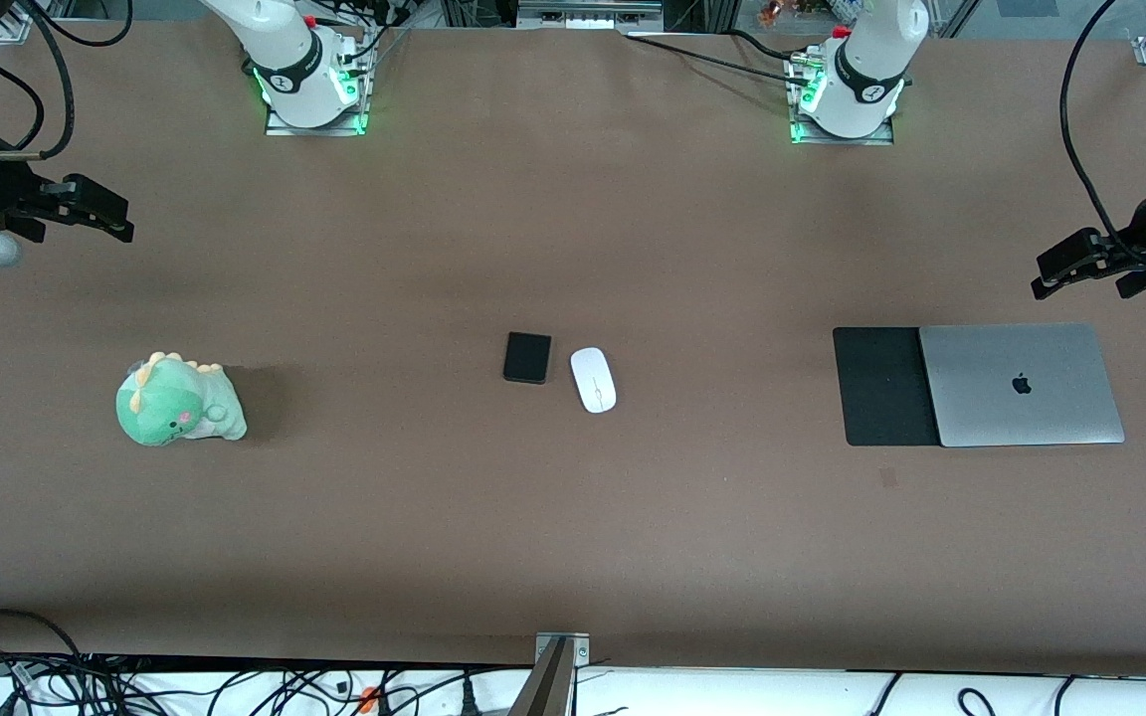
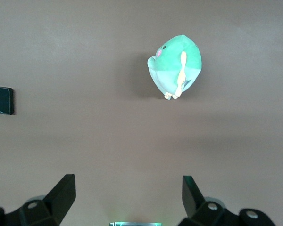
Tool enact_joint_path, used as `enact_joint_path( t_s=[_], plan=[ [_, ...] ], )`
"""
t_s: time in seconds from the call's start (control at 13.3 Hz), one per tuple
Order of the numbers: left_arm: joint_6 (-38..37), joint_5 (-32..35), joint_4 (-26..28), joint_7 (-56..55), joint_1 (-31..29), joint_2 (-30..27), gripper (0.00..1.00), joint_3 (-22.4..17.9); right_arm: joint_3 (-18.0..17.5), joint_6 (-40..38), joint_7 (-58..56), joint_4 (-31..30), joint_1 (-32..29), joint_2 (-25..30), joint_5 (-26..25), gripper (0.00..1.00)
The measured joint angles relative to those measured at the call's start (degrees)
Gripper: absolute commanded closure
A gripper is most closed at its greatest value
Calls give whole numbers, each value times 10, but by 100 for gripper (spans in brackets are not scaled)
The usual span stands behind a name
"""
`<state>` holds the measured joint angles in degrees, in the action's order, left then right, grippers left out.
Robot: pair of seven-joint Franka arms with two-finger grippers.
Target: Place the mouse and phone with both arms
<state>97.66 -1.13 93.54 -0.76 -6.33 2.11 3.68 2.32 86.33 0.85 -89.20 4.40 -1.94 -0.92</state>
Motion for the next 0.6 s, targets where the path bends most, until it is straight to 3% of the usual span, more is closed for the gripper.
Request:
enact_joint_path(
  t_s=[0.6],
  plan=[
    [3, 0, -2, 15, -1, 0, 0, -4, 1, 0, 0, 0, 0, 0, 0, 0]
  ],
)
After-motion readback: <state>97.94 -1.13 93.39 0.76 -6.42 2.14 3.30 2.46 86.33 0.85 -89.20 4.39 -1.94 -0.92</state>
